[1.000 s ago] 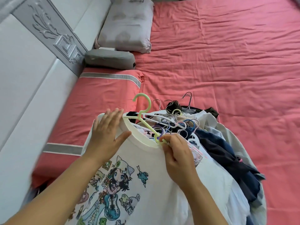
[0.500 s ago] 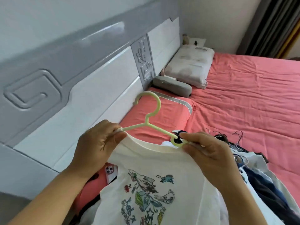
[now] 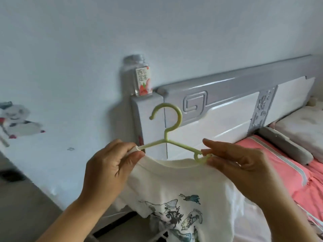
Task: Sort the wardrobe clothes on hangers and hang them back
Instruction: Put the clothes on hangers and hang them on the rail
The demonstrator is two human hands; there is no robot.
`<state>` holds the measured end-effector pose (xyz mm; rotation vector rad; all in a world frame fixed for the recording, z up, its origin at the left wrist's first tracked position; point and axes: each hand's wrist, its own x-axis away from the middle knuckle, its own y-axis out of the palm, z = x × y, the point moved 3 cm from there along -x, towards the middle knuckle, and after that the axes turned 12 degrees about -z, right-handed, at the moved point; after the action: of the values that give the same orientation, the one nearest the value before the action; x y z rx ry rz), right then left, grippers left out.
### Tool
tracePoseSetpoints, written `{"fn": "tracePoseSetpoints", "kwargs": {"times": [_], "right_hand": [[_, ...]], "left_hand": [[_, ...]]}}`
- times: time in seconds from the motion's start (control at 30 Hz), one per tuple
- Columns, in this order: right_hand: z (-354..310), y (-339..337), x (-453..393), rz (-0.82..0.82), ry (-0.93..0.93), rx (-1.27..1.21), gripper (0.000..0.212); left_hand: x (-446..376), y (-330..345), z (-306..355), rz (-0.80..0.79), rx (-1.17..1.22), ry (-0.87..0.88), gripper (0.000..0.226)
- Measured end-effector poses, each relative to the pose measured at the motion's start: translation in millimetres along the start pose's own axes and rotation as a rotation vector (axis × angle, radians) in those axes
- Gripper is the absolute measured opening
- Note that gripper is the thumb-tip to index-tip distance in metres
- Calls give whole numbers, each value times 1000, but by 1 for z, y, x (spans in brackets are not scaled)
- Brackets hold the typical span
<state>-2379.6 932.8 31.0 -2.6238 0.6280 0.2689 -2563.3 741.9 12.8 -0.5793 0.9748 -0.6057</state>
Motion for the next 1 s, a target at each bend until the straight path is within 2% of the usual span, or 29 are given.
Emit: {"fn": "tracePoseSetpoints", "kwargs": {"times": [0.2,0.37,0.47,0.6,0.77,0.83,0.9,1.0], "right_hand": [[-43,107,-41,-200,-116,9,47],[-73,174,-63,-146,-281,-297,43],[-96,206,-80,-154,-353,-380,40],[-121,250,-101,-353,-502,-272,30],[-136,276,-131,-552,-545,52,54],[-143,283,-140,-575,-576,114,48],[-155,292,-144,-579,-673,138,30],[-165,304,-146,-530,-775,6,24]], "left_hand": [[58,-90,-37,106,-124,-67,22],[90,-154,-69,169,-193,-135,25],[104,-185,-76,196,-263,-188,27],[119,-212,-76,268,-390,-239,27],[140,-255,-71,417,-492,-329,38],[145,-270,-67,458,-523,-365,40],[149,-285,-62,492,-571,-370,39],[156,-305,-55,515,-624,-339,39]]}}
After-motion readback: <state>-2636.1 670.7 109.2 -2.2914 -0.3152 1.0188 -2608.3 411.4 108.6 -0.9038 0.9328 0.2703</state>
